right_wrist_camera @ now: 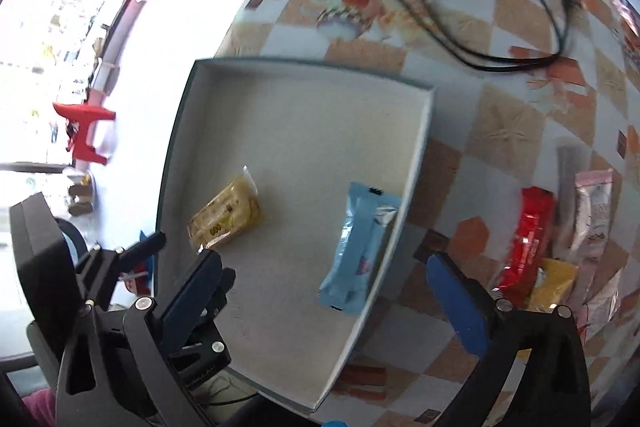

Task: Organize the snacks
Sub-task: 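Carry both packets into the white tray and open both tools, then grasp the red bar with the left tool while the right grasps the pink cranberry pack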

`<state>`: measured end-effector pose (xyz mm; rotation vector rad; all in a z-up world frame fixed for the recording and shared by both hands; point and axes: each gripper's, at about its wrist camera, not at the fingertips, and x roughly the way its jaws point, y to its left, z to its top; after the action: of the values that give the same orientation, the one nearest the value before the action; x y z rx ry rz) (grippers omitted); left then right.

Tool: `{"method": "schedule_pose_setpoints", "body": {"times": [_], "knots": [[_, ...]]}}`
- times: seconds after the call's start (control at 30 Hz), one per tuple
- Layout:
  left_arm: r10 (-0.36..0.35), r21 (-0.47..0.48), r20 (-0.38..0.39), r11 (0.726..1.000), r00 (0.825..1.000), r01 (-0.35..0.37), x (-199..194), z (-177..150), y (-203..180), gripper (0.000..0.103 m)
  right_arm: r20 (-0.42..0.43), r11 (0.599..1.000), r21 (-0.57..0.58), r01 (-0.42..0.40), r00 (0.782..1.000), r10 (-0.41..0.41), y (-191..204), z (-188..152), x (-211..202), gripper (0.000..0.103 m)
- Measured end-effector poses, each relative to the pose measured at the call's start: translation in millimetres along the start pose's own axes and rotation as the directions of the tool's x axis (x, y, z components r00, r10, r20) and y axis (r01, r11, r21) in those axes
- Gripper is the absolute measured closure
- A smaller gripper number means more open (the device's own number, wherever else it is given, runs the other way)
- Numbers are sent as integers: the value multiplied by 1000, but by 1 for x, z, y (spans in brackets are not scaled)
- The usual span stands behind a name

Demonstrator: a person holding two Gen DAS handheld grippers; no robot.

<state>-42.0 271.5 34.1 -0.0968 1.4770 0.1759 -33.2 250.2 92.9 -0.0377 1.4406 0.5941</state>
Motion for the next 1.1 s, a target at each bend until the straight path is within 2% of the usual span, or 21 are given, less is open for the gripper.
{"method": "schedule_pose_setpoints", "body": {"times": [0.17,0.3,0.47,0.63,0.7,0.8,1.1], "knots": [[-27,55,28,998,999,25,-22,7,-35,23,34,987,155,40,998,-46,-70,-21,-30,0],[-57,123,41,991,998,52,-34,17,-73,23,37,954,290,73,996,-87,-134,-45,-53,0],[-98,212,27,973,995,90,-41,32,-133,23,15,876,466,126,989,-150,-217,-98,-66,0],[-116,264,-27,957,993,119,-24,41,-182,23,-34,767,628,129,990,-139,-282,-146,-67,0],[-109,265,-49,957,993,118,-15,47,-196,23,-44,733,670,118,992,-119,-299,-158,-65,0],[-102,235,-80,965,992,118,1,60,-209,23,-51,705,702,104,994,-95,-316,-168,-63,0],[-81,116,-135,989,987,97,41,93,-224,23,-51,697,713,76,997,-57,-345,-170,-55,0]]}}
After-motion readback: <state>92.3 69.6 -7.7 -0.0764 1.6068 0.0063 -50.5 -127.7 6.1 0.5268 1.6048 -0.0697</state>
